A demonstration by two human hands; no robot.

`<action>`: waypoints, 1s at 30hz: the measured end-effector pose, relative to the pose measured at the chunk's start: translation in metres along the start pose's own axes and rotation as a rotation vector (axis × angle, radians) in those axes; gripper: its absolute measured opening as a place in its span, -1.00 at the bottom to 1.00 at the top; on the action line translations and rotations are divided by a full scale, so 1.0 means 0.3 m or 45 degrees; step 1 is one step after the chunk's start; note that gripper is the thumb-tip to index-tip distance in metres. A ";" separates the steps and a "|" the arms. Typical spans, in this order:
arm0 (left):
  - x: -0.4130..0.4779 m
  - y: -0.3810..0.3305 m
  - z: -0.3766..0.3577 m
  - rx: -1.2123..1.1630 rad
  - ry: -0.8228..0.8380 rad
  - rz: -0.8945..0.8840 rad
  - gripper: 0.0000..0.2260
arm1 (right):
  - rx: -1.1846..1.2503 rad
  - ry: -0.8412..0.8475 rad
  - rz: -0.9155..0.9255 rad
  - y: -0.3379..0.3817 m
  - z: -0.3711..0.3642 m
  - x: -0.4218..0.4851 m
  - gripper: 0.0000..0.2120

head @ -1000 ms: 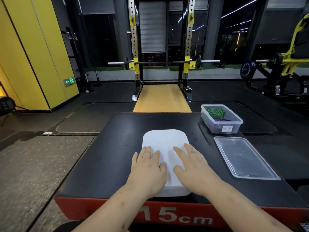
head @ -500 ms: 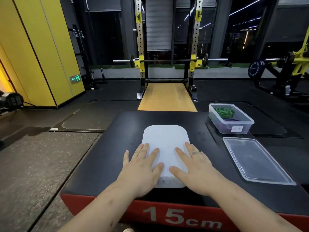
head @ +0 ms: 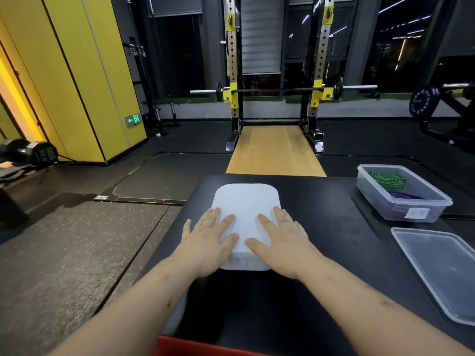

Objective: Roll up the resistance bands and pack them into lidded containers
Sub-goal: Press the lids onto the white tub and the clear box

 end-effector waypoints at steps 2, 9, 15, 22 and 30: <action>0.048 0.044 0.018 -0.007 -0.011 0.003 -0.49 | -0.003 -0.006 0.002 0.023 0.007 0.063 -0.23; 0.219 0.161 0.088 -0.043 -0.023 0.015 -0.50 | -0.007 -0.024 0.028 0.082 0.042 0.285 -0.24; 0.367 0.242 0.132 -0.044 -0.033 0.005 -0.51 | -0.003 -0.065 0.028 0.100 0.061 0.461 -0.24; 0.463 0.278 0.160 -0.052 -0.047 -0.006 -0.52 | 0.004 -0.071 0.022 0.109 0.080 0.560 -0.25; 0.435 0.251 0.181 0.022 -0.028 0.034 -0.53 | -0.033 -0.052 0.037 0.107 0.105 0.523 -0.26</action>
Point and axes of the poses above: each hand's wrist, its own x-axis towards the middle knuckle, its own z-axis out of the back of the hand, y = z × x, the point moved 3 cm from there along x, towards the middle knuckle, and after that the axes turned 10 degrees about y, right-handed, at the moved point
